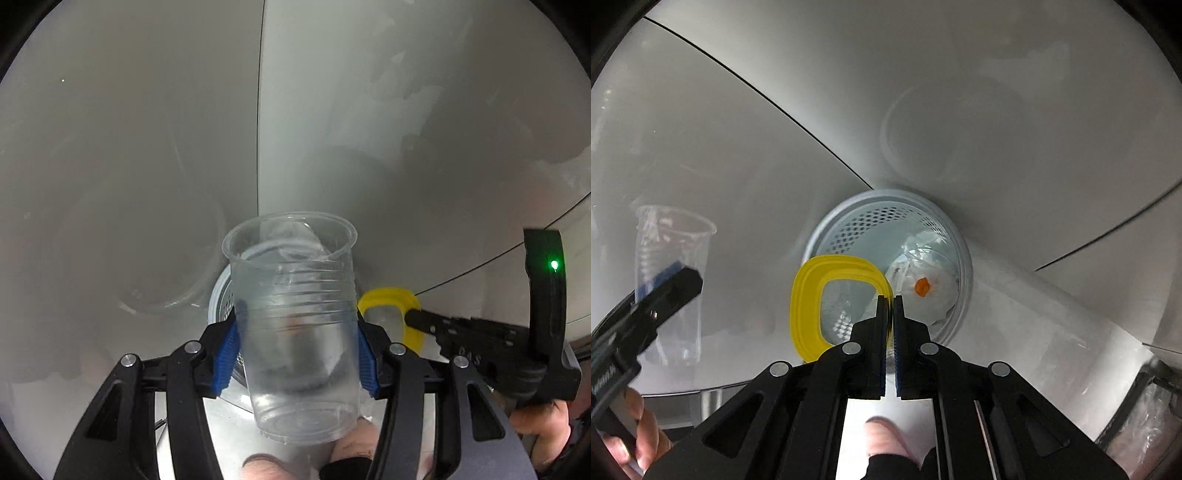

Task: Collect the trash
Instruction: 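Open both grippers to drop the cup and yellow lid into the bin, then raise both open tools back toward the napkin and snack wrapper on the counter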

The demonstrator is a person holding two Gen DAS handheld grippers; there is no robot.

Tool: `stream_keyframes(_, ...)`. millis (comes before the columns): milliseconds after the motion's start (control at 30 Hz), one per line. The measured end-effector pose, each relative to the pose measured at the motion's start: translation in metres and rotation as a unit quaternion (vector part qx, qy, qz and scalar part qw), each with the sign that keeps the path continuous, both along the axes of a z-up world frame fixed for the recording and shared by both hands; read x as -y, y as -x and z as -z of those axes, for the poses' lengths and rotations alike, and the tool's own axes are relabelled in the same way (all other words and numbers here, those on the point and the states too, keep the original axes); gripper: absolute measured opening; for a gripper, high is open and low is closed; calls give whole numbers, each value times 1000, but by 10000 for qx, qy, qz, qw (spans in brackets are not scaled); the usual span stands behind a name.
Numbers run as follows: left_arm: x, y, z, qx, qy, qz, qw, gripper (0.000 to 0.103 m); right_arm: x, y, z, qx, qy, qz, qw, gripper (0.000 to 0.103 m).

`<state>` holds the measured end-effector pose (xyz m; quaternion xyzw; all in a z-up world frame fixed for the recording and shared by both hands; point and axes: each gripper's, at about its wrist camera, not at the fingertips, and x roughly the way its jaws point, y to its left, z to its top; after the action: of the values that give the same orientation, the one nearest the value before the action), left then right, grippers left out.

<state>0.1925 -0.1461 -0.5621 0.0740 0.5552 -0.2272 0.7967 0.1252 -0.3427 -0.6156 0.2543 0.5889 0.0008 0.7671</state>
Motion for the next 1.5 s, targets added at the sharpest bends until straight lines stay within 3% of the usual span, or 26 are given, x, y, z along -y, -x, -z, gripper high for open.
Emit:
stream_keyframes(200, 5, -11, 41, -243, -117, 44, 9996, 54, -11, -19, 46, -206, -104, 13, 9997, 3)
stream_keyframes(367, 12, -11, 55, -272, -207, 39, 9994, 56, -18, -37, 70, -428, -207, 150, 9988, 4)
stream_keyframes(433, 13, -15, 57, -349, -188, 11, 9992, 62, -22, -44, 75, -522, -181, 135, 9984, 6)
stream_keyframes(567, 11, -15, 53, -378, -261, -101, 9989, 70, -19, -50, 68, -412, -73, 130, 9990, 22)
stream_keyframes(733, 7, -13, 46, -446, -317, -265, 9982, 70, -14, -46, 60, -426, 26, 87, 9991, 22)
stream_keyframes(933, -12, -4, 27, -483, -402, -350, 9974, 70, -19, -11, 44, -642, -182, 144, 9977, 22)
stream_keyframes(1033, -18, 13, -5, -511, -429, -358, 9971, 70, -28, 15, 24, -768, -297, 62, 9966, 22)
stream_keyframes(1200, -24, 36, -91, -232, -505, -272, 9981, 70, -33, 54, -48, -826, -363, -70, 9959, 22)
stream_keyframes(1400, -26, 54, -219, 55, -383, -388, 9985, 71, -20, 77, -185, -397, -207, -316, 9985, 22)
stream_keyframes(1500, -30, 58, -284, 294, -272, -584, 9975, 79, -13, 76, -252, 6, -5, -579, 9983, 25)
